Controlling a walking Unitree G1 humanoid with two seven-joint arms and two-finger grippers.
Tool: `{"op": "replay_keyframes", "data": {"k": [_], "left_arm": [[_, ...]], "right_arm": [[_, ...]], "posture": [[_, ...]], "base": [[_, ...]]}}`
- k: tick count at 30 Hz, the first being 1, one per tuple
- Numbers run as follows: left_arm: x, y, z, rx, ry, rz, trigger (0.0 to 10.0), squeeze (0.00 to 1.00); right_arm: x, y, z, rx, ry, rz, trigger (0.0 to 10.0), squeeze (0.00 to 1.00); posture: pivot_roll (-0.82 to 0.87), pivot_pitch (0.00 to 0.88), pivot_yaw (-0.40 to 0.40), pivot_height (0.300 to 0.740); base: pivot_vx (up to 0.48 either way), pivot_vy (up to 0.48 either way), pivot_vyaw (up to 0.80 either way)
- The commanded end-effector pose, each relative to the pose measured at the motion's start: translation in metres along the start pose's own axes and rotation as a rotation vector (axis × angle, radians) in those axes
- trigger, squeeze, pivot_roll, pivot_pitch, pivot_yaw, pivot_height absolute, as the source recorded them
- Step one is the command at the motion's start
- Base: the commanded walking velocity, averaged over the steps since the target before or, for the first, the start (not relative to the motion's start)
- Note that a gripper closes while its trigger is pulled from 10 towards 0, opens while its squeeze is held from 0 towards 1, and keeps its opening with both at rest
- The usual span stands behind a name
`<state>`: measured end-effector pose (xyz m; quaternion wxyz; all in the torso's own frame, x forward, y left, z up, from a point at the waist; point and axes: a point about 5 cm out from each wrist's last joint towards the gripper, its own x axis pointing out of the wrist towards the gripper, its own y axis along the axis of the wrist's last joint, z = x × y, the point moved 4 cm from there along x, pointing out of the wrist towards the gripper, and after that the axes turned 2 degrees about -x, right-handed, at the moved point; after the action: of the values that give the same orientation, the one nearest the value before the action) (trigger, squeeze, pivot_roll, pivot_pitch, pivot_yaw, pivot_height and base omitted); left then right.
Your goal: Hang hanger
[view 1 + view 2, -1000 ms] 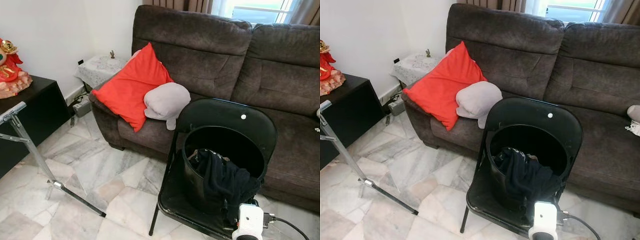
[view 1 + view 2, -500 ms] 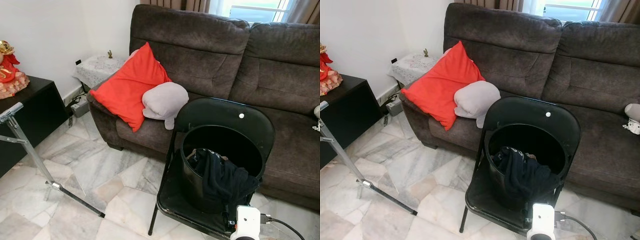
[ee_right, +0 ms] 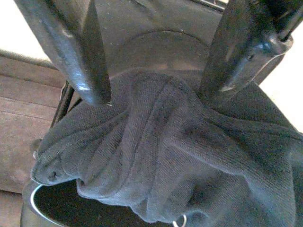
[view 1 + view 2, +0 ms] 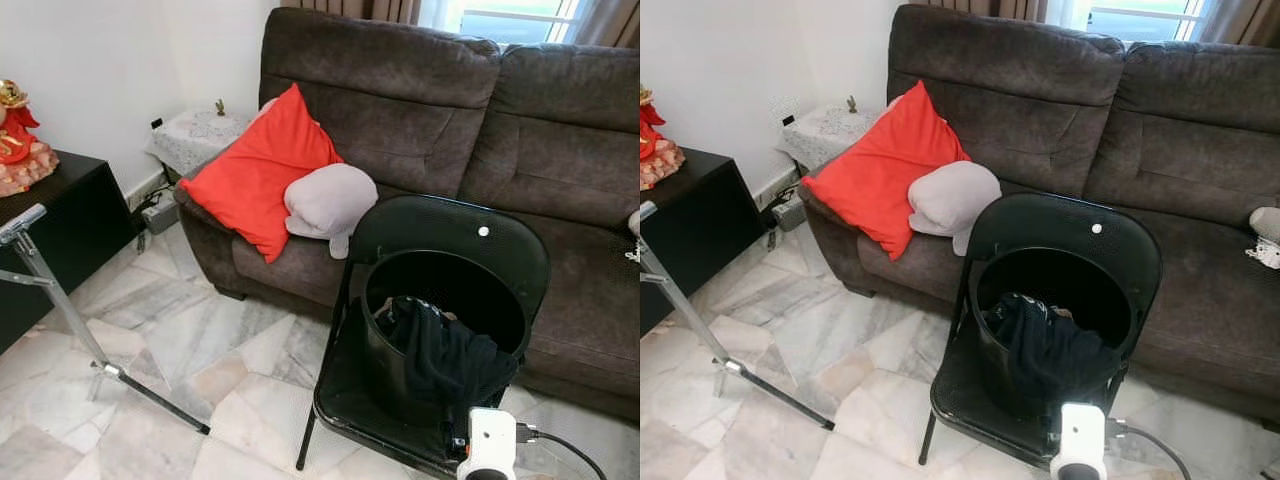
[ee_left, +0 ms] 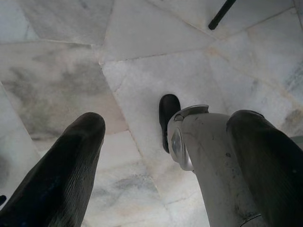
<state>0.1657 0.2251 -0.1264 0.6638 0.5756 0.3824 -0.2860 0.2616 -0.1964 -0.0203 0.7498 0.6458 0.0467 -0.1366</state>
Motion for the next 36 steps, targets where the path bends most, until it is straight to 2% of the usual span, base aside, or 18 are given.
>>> {"op": "replay_keyframes", "data": {"k": [1,21,28,36], "left_arm": [[-0.001,-0.006,-0.001,0.022,-0.001,-0.022,10.0,0.00],[-0.002,-0.009,-0.004,0.026,0.004,-0.031,10.0,0.00],[-0.002,-0.009,-0.006,0.026,0.007,-0.032,10.0,0.00],[-0.002,-0.010,-0.005,0.026,0.006,-0.033,10.0,0.00]], "right_arm": [[0.001,-0.002,-0.004,0.013,0.013,-0.010,0.0,0.00],[0.004,0.003,-0.011,0.020,0.062,0.003,0.0,0.00],[0.008,0.017,-0.012,0.031,0.065,0.060,0.0,0.00],[0.013,0.043,-0.014,0.052,0.063,0.153,0.0,0.00]], "posture": [[-0.01,0.034,0.019,0.740],[-0.01,0.034,0.020,0.740],[-0.01,0.033,0.019,0.740],[-0.01,0.034,0.018,0.740]], "base": [[0.000,0.000,0.00],[0.000,0.000,0.00],[0.000,0.000,0.00],[0.000,0.000,0.00]]}}
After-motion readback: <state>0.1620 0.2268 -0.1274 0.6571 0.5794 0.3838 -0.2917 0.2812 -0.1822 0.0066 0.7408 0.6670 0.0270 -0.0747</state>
